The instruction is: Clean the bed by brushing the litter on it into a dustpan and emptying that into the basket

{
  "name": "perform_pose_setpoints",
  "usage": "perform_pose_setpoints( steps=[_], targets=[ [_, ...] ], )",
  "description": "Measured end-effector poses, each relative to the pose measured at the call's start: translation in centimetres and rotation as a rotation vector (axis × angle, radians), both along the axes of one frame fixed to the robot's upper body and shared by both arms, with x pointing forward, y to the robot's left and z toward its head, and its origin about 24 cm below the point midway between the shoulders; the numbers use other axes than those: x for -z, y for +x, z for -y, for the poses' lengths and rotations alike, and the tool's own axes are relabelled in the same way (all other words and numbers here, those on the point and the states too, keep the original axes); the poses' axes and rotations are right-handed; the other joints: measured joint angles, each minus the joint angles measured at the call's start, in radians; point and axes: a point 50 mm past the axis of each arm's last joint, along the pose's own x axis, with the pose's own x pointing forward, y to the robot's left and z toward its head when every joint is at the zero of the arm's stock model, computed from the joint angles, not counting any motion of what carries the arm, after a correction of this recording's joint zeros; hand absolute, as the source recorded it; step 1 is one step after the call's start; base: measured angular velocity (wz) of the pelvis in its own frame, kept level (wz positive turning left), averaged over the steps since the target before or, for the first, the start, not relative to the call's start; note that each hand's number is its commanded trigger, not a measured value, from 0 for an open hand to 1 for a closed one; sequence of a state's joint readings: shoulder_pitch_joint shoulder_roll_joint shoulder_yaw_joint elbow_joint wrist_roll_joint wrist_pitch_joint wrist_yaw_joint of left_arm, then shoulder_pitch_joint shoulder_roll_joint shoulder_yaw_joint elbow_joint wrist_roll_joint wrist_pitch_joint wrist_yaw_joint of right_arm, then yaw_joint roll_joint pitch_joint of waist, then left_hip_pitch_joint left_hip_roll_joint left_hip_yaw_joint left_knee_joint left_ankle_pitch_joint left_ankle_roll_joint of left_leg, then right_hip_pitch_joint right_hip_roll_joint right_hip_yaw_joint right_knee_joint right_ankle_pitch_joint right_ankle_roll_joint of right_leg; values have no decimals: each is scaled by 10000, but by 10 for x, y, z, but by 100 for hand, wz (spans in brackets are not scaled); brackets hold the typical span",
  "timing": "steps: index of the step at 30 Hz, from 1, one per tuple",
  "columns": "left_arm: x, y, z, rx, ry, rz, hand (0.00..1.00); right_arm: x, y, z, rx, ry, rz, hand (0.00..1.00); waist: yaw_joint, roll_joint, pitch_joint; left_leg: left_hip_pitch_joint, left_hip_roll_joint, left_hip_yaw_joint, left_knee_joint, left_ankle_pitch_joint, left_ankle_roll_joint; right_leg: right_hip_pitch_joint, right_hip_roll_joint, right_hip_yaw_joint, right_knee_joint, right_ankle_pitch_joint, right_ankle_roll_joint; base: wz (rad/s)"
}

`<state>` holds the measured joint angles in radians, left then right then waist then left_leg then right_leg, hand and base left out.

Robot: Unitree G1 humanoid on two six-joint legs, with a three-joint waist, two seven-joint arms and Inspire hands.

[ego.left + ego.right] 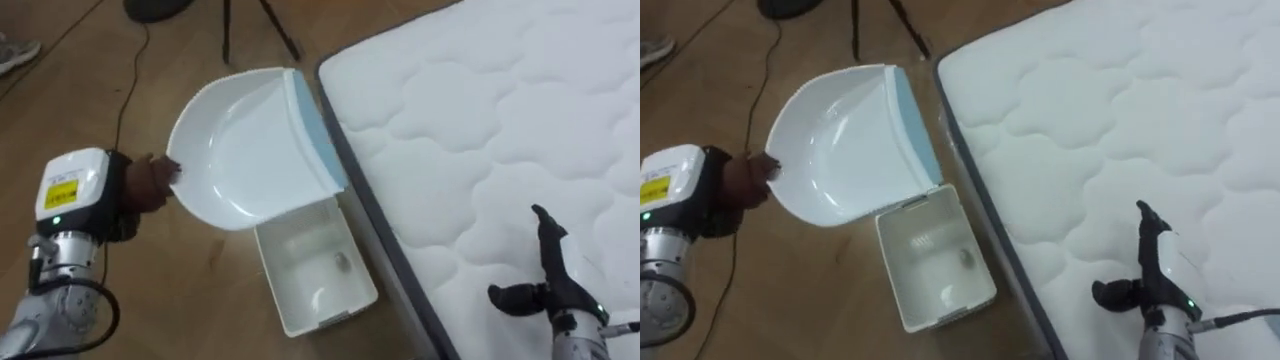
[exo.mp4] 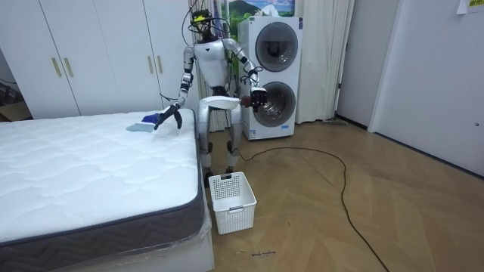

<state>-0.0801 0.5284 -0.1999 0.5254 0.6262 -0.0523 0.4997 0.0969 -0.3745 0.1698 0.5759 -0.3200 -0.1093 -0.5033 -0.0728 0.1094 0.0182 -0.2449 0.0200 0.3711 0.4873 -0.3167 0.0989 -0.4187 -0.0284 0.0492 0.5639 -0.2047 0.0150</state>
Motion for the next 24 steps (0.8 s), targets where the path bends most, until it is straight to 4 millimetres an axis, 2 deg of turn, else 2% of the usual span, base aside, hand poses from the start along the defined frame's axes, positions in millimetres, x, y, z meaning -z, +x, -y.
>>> perform_pose_setpoints(
  steps=[2,3,4,5,6,7,8,9,10,11,12,13,14,16,17,19,20,22,24],
  targets=[
    [3,-11,1,-220,-194,141,100,-1,6,-8,-14,269,202,0,318,-114,4,289,426,787,-388,20,-18,293,164,-1122,-1212,978,-386,-162],
    [5,-13,3,-276,-311,241,100,1,6,-12,51,468,200,0,367,-164,-2,430,707,1416,-661,76,-12,630,267,-1748,-1797,1435,-495,-123],
    [5,-14,4,-293,-355,297,100,3,5,-14,128,618,187,0,452,-232,-24,553,829,1883,-770,82,-18,668,152,-2228,-1602,1332,-472,-98],
    [7,-13,8,-310,-508,365,100,6,1,-15,367,892,130,0,470,-406,-60,831,913,2582,-1013,136,-32,778,-217,-3231,-467,720,-415,-73],
    [8,-13,11,-323,-639,403,100,7,-1,-15,447,974,79,0,525,-497,-59,1016,900,2933,-1193,172,-34,929,-433,-3579,97,374,-376,-104],
    [10,-14,17,-365,-913,454,100,9,-4,-15,503,1008,14,0,715,-621,-74,1369,846,3597,-1523,229,-37,1298,-891,-3896,836,-102,-335,-126],
    [11,-14,19,-461,-1118,523,100,9,-5,-16,500,1082,13,0,813,-729,-99,1617,851,4321,-1708,241,-55,1790,-1420,-4308,1359,-338,-112,-153],
    [9,-13,18,-603,-1278,686,100,9,-4,-19,401,1212,57,0,880,-856,-124,1756,853,4862,-1780,247,-66,2387,-1894,-4601,1464,-380,-21,-126],
    [7,-13,18,-668,-1317,827,100,9,-3,-21,369,1313,99,0,975,-925,-104,1801,860,5122,-1788,247,-67,2683,-2068,-4704,1395,-349,31,-131],
    [4,-12,18,-770,-1521,1126,100,9,-3,-23,382,1548,204,0,1133,-1118,-108,1804,881,5663,-1742,247,-67,3185,-2277,-4800,929,-221,219,-146],
    [3,-12,19,-893,-1755,1321,100,7,-1,-25,311,1642,342,0,1342,-1211,-78,1712,921,5756,-1578,247,-67,3457,-2299,-4956,140,-352,464,-161],
    [3,-13,19,-971,-1889,1337,100,7,1,-26,202,1630,357,0,1428,-1251,-54,1622,922,5426,-1517,250,-69,3459,-2248,-5018,-165,-448,594,-173],
    [6,-16,19,-1098,-2088,1253,100,7,2,-28,-24,1596,307,0,1572,-1248,-49,1421,906,4537,-1353,273,-102,3476,-2198,-5164,-630,-545,642,-142],
    [7,-16,18,-1139,-2205,1253,100,10,-1,-33,-211,1635,154,0,1542,-1239,-56,1128,950,3509,-1050,292,-130,3552,-2029,-5160,-1233,-553,652,-133],
    [6,-16,19,-1085,-2323,1318,100,11,-4,-34,-234,1679,50,0,1370,-1221,-57,966,983,3143,-860,292,-131,3683,-1926,-5177,-1642,-544,664,-91],
    [6,-16,21,-962,-2514,1403,100,16,-10,-35,-159,1821,-169,0,984,-1213,-58,810,1074,2754,-600,298,-141,3777,-1785,-5144,-2004,-501,743,-47],
    [6,-16,23,-885,-2593,1396,100,18,-15,-36,-129,1882,-302,0,710,-1214,-60,800,1162,2733,-492,320,-187,3786,-1731,-5050,-2042,-498,750,-25],
    [9,-16,28,-757,-2828,1263,100,21,-17,-39,-147,2014,-438,0,431,-1188,-53,793,1362,2837,-248,311,-213,3757,-1635,-4907,-2008,-522,736,-22],
    [14,-17,39,-597,-3147,1056,100,21,-19,-41,-213,2165,-420,0,329,-1090,-49,829,1651,2850,1,221,-372,3589,-1490,-4639,-1753,-599,609,-37]
  ],
)
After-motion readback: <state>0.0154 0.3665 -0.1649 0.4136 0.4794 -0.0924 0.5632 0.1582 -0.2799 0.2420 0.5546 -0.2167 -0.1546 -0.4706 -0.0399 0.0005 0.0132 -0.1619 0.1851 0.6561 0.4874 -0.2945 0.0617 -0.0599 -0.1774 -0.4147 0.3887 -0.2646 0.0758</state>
